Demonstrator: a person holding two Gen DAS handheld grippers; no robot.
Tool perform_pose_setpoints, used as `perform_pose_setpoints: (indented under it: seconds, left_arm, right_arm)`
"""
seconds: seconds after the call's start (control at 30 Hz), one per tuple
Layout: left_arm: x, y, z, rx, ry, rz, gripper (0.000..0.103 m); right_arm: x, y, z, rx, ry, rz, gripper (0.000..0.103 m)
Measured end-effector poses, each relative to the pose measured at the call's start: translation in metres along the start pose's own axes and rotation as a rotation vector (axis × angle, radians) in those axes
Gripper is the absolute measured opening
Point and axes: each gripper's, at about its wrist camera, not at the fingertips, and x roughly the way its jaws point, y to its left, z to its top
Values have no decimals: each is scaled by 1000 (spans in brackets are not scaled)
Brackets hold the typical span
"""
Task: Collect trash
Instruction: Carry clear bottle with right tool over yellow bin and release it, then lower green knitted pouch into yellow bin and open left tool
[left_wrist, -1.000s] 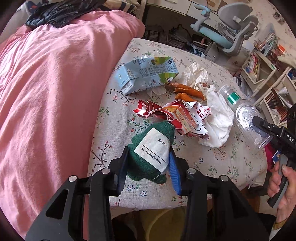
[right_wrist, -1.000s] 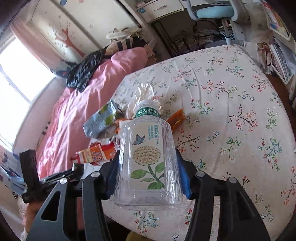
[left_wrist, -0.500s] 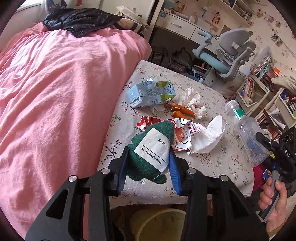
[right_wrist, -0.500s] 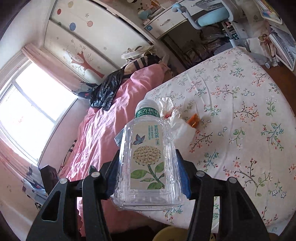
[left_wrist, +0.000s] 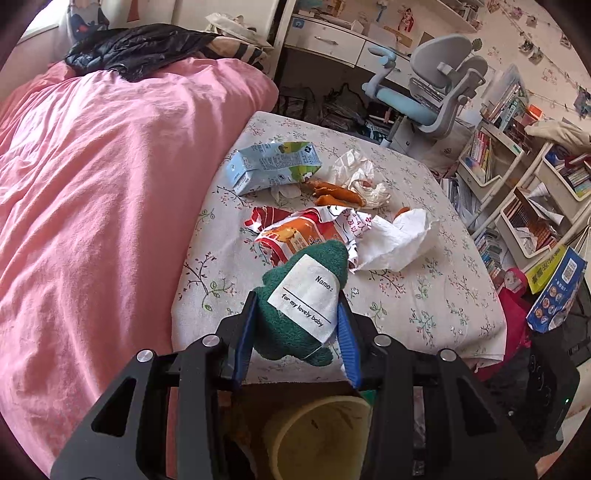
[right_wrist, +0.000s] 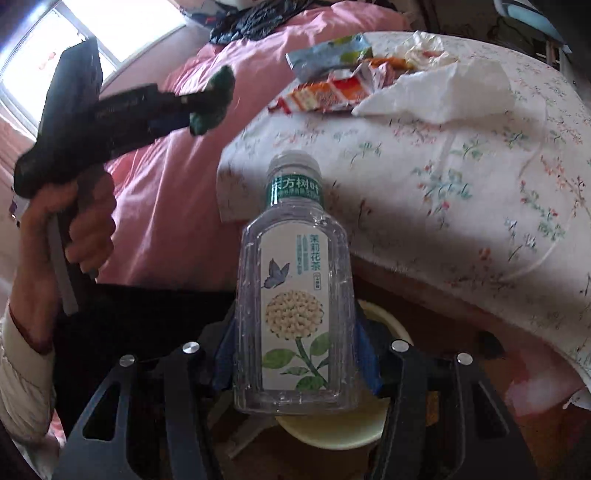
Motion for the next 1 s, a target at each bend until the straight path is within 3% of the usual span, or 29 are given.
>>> perform_pose_setpoints:
  seconds: [0.23, 0.37, 0.47, 0.77, 1.0]
  left_arm:
    - [-2, -20, -18, 70, 20, -7, 38]
    - [0, -29, -26, 107, 40, -12, 38]
    - [3, -35, -31, 134, 61, -18, 38]
    - [20, -72, -64, 324, 189, -32, 38]
    - [41, -108, -110, 543, 375, -64, 44]
  right_arm:
    - [42, 24, -23, -108, 154, -67, 54]
    - [52, 24, -23, -113, 176, -96, 57]
    - [35, 15, -17, -72, 87, -111, 66]
    - [-42, -20, 2, 119, -329, -207, 72]
    - [-67, -35, 6, 193, -459, -243, 75]
